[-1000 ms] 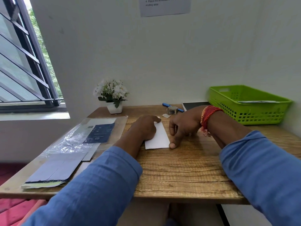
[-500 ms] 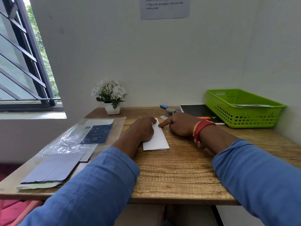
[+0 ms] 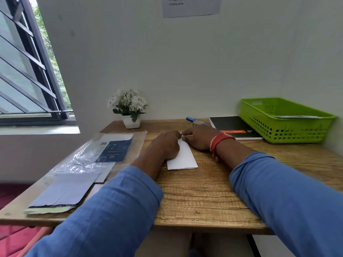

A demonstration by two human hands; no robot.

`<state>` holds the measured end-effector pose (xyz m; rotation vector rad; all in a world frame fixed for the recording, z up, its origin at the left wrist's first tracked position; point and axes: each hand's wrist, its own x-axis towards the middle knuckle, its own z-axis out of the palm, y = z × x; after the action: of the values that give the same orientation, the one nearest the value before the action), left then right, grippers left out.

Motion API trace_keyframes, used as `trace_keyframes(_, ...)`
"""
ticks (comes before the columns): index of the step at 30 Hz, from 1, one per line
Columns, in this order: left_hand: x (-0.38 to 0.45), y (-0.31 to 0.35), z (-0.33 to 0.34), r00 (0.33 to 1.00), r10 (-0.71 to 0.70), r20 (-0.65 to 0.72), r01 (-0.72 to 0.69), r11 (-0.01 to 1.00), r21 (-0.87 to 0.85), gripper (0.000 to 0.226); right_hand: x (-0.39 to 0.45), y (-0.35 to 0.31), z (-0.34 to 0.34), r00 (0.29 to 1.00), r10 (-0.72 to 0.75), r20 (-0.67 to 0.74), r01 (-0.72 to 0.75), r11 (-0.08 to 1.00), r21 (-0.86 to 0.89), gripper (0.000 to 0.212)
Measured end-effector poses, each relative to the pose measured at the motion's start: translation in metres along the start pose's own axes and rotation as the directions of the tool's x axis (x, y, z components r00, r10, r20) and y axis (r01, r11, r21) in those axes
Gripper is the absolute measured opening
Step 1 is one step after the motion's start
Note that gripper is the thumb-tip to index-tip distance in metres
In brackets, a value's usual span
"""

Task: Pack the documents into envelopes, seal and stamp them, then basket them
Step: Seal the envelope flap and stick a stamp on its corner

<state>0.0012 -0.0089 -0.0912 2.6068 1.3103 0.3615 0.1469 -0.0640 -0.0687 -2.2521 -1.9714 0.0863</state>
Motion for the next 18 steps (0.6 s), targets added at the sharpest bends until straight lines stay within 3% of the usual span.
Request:
trace_keyframes(12,0.0,0.0,0.003,0.999,-0.028,-0.035,0.028,1.0,-0.002,0.054,-0.046,0.017,-0.026,0.968,-0.075,0.241,0.029,0.981,0.192,0.104)
trace_keyframes(16,-0.013,-0.002,0.001,0.973,-0.003,-0.231,-0.023,0.994,-0.111,0.035,-0.071,0.015,-0.028,0.958,-0.113,0.264,0.057,0.976,0.21,0.106)
trace_keyframes(18,-0.027,0.0,-0.004,0.936,-0.012,-0.353,-0.054,0.983,-0.175,0.03,-0.08,0.013,-0.023,0.985,-0.087,0.15,0.042,0.96,0.277,0.094)
